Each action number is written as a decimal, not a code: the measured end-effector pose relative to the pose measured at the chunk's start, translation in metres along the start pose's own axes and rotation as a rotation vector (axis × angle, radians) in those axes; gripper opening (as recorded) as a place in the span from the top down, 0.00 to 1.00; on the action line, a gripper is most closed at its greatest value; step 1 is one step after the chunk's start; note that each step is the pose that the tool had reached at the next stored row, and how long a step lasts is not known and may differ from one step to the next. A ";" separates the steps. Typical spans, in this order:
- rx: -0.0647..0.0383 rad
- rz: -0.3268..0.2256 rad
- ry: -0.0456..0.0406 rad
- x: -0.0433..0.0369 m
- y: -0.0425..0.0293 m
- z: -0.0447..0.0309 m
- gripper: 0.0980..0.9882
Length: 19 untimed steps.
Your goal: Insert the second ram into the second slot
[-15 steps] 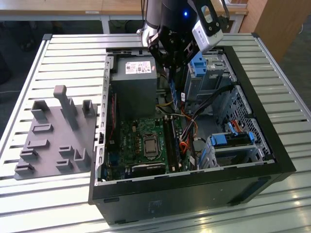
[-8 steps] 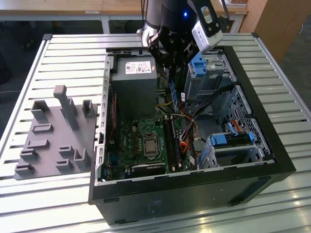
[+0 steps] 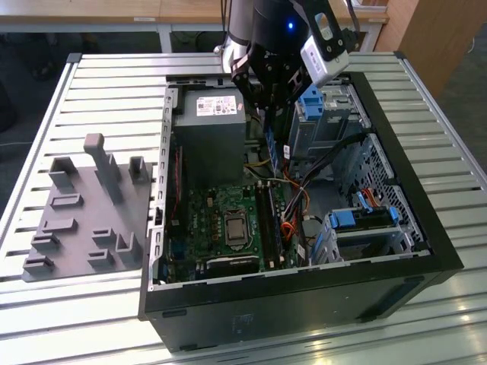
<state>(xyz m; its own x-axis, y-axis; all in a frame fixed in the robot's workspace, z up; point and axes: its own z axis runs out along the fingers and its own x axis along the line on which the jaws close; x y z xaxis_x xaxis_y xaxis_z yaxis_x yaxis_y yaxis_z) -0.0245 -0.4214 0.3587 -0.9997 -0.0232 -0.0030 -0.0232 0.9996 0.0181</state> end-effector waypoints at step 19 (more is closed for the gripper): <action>0.000 0.001 0.0000 0.0002 -0.0081 0.0021 0.96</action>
<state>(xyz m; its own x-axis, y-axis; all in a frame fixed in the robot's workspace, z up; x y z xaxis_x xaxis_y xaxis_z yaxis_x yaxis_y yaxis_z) -0.0244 -0.4295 0.3564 -0.9997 -0.0223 -0.0030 -0.0224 0.9996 0.0181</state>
